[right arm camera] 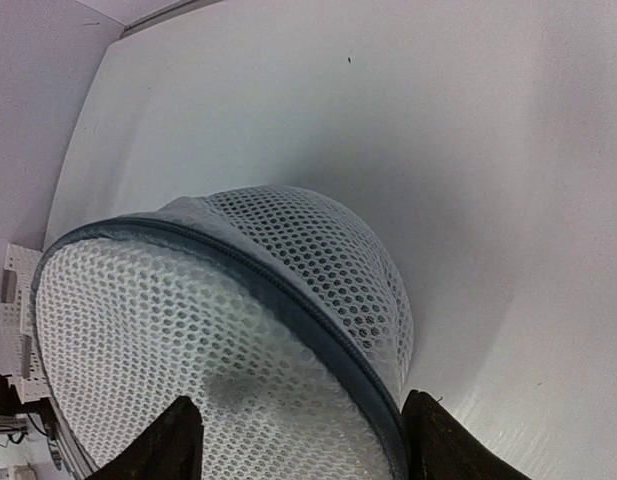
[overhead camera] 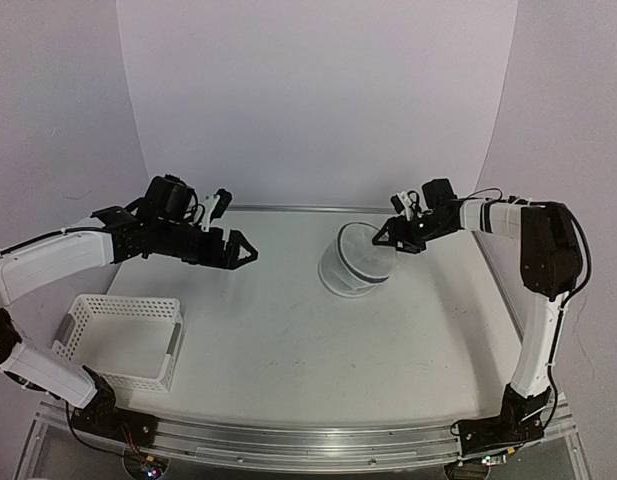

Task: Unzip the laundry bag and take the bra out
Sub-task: Set the laundry bag at the center of the board, then pass from the right arm to the left

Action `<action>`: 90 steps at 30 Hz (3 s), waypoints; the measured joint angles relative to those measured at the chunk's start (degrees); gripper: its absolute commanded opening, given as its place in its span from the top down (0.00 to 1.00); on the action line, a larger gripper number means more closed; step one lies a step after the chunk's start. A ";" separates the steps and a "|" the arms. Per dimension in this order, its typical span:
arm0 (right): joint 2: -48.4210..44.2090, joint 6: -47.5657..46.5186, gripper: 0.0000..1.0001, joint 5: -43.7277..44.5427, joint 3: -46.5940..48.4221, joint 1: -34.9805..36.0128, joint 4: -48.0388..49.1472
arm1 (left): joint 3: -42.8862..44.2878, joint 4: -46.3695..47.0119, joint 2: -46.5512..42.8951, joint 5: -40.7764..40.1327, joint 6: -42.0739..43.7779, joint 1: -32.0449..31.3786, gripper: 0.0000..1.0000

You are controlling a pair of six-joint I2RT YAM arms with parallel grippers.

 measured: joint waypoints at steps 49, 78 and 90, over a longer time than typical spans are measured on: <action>-23.19 53.62 1.00 24.37 -33.33 29.49 38.69 | -22.88 36.48 4.20 9.55 -36.06 -5.77 0.02; -21.88 57.22 1.00 28.94 -33.57 37.64 47.12 | -25.68 51.10 8.15 11.72 -51.58 -5.97 0.75; -22.47 55.74 0.68 30.18 -38.05 37.64 47.71 | -24.76 52.52 9.86 13.92 -50.29 -6.16 1.00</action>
